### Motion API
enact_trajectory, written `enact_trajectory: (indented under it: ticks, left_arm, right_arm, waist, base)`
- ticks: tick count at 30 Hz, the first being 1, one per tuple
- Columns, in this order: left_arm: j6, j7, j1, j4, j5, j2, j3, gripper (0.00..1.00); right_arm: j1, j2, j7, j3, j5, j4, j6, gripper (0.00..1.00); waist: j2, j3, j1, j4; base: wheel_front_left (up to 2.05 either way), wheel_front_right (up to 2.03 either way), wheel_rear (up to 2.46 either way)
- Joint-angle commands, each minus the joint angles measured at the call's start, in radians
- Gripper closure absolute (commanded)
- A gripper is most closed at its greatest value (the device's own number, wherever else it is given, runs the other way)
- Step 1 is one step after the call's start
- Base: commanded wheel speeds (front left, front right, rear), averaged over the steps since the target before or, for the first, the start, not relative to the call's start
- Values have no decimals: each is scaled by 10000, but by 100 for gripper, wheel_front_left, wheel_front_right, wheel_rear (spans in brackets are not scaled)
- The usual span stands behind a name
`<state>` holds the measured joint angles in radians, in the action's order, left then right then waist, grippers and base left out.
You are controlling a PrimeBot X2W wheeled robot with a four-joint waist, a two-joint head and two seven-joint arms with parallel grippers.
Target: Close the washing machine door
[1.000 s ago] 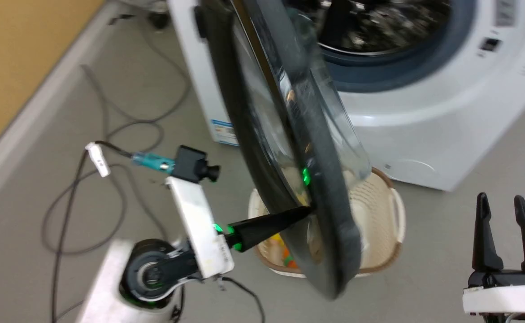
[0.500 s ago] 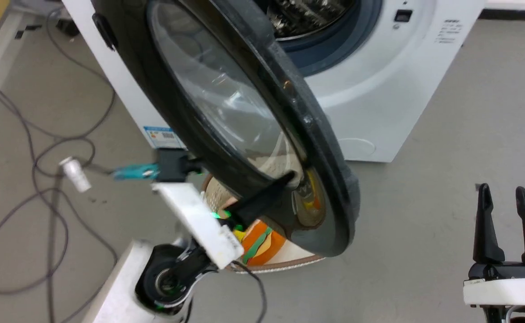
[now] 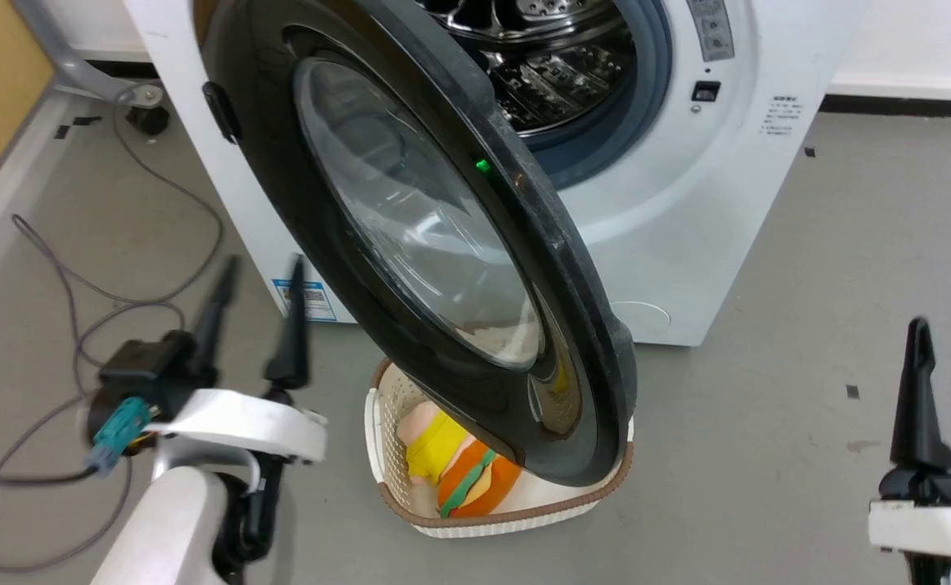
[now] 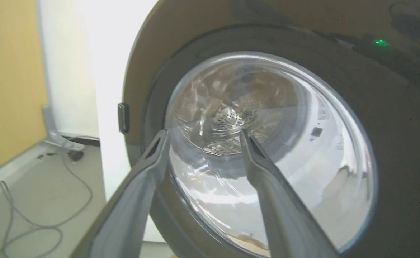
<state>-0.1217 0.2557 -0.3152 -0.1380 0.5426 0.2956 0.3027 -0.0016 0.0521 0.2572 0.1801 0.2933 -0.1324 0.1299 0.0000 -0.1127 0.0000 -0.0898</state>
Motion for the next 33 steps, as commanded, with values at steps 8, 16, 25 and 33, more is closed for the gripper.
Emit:
enact_trajectory:
  ticks: [8,16,25,33]
  left_arm:
    - [-1180,58,1402,1122,-2681,-439,-1185,0]
    - [-1405,59,2456,1412,-3576,-971,-2114,0]
    - [-1123,60,3057,1527,-4018,-1454,-2919,0]
    - [-791,60,3029,1590,-4268,-1814,-3338,0]
  right_arm:
    - [-1019,-19,45,-716,217,-1267,8,0]
    - [-2012,-19,46,-2663,498,-2062,8,100]
    - [-2390,944,46,-6263,501,-1851,8,100]
    - [-1994,1955,46,-8223,-499,-109,8,100]
  waist:
    - [0,284,0,-122]
    - [0,601,0,-330]
    - [0,635,0,-543]
    - [0,443,0,-637]
  base:
    - [0,0,0]
    - [0,0,0]
    - [0,0,0]
    - [0,0,0]
